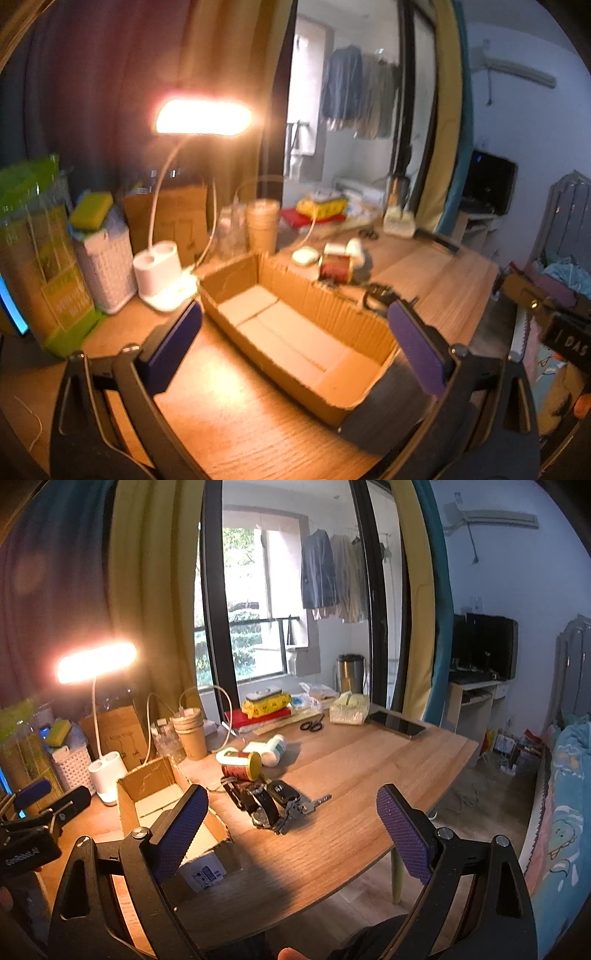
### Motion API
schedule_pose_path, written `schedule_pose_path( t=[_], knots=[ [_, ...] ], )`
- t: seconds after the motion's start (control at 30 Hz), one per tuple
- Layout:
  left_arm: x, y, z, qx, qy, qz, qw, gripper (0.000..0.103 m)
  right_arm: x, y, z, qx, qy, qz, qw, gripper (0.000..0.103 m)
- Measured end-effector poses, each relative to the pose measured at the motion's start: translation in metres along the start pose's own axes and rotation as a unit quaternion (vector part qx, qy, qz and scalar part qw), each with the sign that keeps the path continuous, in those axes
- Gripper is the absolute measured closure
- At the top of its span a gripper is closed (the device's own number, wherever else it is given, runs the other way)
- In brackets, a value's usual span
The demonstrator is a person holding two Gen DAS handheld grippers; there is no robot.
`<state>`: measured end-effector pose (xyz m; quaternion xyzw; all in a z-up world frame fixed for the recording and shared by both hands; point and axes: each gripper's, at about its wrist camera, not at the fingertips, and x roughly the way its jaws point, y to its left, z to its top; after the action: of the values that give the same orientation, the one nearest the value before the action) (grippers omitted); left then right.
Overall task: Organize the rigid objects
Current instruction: 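Move the left tool to the cardboard box while the right tool reaches toward the watch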
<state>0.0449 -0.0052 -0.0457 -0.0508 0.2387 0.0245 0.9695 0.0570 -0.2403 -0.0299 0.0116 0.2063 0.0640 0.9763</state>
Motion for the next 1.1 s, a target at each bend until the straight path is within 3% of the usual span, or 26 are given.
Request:
schedule_pose_path(
  t=[0.33,0.63,0.73,0.83,0.97,1.1],
  knots=[
    [0.061,0.000,-0.034,0.003,0.099,0.024,0.9948,0.001,0.045,-0.022,-0.012,0.017,0.047,0.007,0.999,0.008],
    [0.111,0.010,-0.055,-0.023,0.194,0.048,0.9797,0.002,0.072,-0.038,-0.015,0.030,0.065,0.007,0.997,0.008],
    [0.117,0.015,-0.057,-0.029,0.210,0.037,0.9767,0.022,0.077,-0.046,-0.015,0.037,0.066,0.004,0.997,0.008],
    [0.122,0.016,-0.058,-0.035,0.225,0.021,0.9736,0.028,0.079,-0.052,-0.017,0.044,0.068,0.002,0.997,0.008],
    [0.122,0.015,-0.052,-0.022,0.232,0.017,0.9722,0.048,0.079,-0.055,-0.017,0.047,0.070,0.001,0.996,0.008],
    [0.120,0.026,-0.047,0.006,0.238,0.028,0.9709,0.052,0.078,-0.056,-0.018,0.048,0.070,0.001,0.996,0.008]
  ],
)
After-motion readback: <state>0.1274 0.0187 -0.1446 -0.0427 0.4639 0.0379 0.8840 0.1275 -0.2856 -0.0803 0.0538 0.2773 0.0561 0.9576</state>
